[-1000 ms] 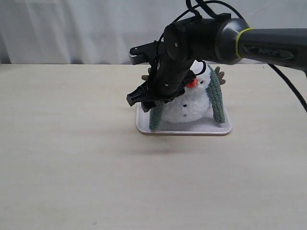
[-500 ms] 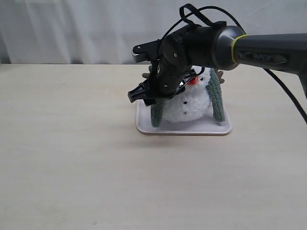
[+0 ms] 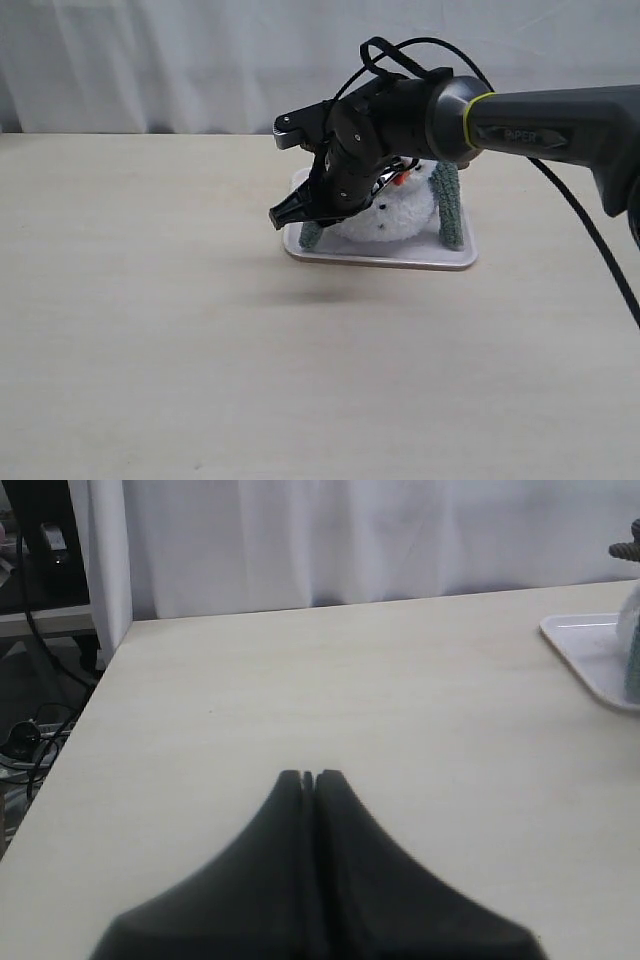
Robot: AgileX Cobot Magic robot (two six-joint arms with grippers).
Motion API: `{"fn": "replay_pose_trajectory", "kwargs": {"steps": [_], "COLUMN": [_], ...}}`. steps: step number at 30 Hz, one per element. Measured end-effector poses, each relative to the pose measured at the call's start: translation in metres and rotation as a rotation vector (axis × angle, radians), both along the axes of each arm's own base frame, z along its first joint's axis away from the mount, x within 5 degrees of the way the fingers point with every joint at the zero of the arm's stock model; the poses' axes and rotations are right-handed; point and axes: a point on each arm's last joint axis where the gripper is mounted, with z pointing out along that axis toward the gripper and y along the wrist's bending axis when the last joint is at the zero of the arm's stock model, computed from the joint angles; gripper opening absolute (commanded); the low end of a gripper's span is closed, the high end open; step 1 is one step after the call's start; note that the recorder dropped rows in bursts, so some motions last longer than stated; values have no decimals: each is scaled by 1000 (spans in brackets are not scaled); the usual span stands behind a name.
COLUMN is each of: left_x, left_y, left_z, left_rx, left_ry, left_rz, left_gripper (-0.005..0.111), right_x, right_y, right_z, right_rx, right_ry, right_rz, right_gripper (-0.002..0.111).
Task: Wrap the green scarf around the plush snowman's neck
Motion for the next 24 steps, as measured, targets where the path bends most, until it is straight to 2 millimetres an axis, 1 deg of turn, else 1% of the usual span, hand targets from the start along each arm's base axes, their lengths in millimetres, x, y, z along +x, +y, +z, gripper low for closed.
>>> {"fn": "replay_pose_trajectory", "kwargs": {"steps": [1, 4, 5, 6, 8, 10, 11, 14, 15, 19, 24], "left_x": [0, 0, 0, 0, 0, 0, 0, 0, 0, 0, 0], "left_y": [0, 0, 0, 0, 0, 0, 0, 0, 0, 0, 0], "left_z": [0, 0, 0, 0, 0, 0, 0, 0, 0, 0, 0], "left_rx": [0, 0, 0, 0, 0, 0, 0, 0, 0, 0, 0], "left_ry": [0, 0, 0, 0, 0, 0, 0, 0, 0, 0, 0], "left_rz": [0, 0, 0, 0, 0, 0, 0, 0, 0, 0, 0], "left_gripper": [0, 0, 0, 0, 0, 0, 0, 0, 0, 0, 0], "right_x": [0, 0, -1, -2, -6, -13, -15, -24, -28, -32, -34], "right_y": [0, -1, 0, 0, 2, 8, 11, 24, 27, 33, 29], "right_z": [-1, -1, -1, 0, 1, 4, 4, 4, 2, -4, -27], "right_rx": [-7, -17, -19, -17, -24, -28, -30, -9, 10, 76, 172], "right_ry": [-2, -1, 4, 14, 35, 48, 54, 71, 84, 98, 21], "right_rz": [3, 5, 5, 2, 3, 14, 21, 38, 37, 0, -105], "right_gripper": [4, 5, 6, 9, 20, 33, 44, 63, 65, 64, 64]}}
